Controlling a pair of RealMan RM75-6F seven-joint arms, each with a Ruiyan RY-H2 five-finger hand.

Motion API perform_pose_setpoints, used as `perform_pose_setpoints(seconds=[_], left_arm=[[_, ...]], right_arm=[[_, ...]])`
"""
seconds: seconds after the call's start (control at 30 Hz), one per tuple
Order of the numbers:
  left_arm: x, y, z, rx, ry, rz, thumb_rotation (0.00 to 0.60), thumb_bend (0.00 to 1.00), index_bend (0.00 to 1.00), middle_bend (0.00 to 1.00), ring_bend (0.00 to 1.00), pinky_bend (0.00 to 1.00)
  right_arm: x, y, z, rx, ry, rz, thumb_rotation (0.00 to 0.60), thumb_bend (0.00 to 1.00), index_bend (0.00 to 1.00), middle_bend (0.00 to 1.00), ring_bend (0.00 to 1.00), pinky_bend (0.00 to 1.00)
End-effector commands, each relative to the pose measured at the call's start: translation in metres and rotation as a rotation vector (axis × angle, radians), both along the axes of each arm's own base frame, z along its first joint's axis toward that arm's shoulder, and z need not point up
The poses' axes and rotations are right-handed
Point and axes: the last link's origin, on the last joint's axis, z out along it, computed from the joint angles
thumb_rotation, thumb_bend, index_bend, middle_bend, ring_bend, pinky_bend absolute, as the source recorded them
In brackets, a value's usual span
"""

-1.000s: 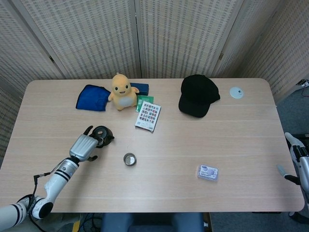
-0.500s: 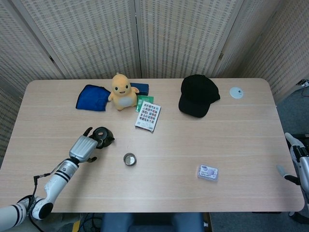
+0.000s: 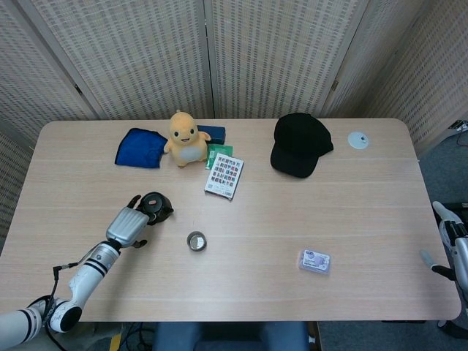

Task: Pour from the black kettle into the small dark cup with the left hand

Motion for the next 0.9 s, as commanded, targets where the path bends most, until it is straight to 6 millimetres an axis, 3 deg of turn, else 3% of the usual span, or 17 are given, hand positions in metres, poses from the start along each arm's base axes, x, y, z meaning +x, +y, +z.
perform_pose_setpoints(seconds=[0.03, 0.17, 0.23, 0.37, 0.47, 0.9], left_arm=[[0.0005, 0.0001, -0.0007, -0.002, -0.009, 0.004, 0.6, 0.22, 0.47, 0.48, 0.42, 0.0], [0.0005, 0.0003, -0.0023, -0.011, -0.014, 0.01, 0.596, 0.21, 0.49, 0.5, 0.44, 0.0], [0.0004, 0.0001, -0.0034, -0.017, -0.021, 0.018, 0.554, 0.19, 0.5, 0.51, 0.45, 0.0], [0.0009, 0.0007, -0.0048, -0.027, -0.039, 0.028, 0.35, 0.13, 0.51, 0.53, 0.46, 0.0], [0.0016, 0.0019, -0.0051, -0.027, -0.066, 0.037, 0.276, 0.06, 0.54, 0.56, 0.48, 0.0], [-0.0019, 0.0031, -0.0057, -0.007, -0.087, 0.03, 0.262, 0.02, 0.67, 0.7, 0.61, 0.0]], right_arm=[[-0.0001, 0.0, 0.0, -0.001, -0.001, 0.0, 0.6, 0.2, 0.1, 0.2, 0.14, 0.18], [-0.0008, 0.0003, 0.0002, -0.003, -0.002, -0.002, 0.6, 0.2, 0.1, 0.2, 0.14, 0.18], [-0.0011, 0.0004, 0.0002, -0.004, -0.002, -0.003, 0.6, 0.2, 0.11, 0.2, 0.14, 0.18], [-0.0014, 0.0004, 0.0006, -0.007, -0.002, -0.004, 0.6, 0.2, 0.11, 0.2, 0.14, 0.18], [-0.0014, -0.0002, 0.0005, -0.008, -0.003, -0.005, 0.6, 0.2, 0.1, 0.2, 0.14, 0.18], [-0.0011, -0.0006, 0.001, -0.011, -0.01, -0.003, 0.6, 0.2, 0.11, 0.2, 0.14, 0.18]])
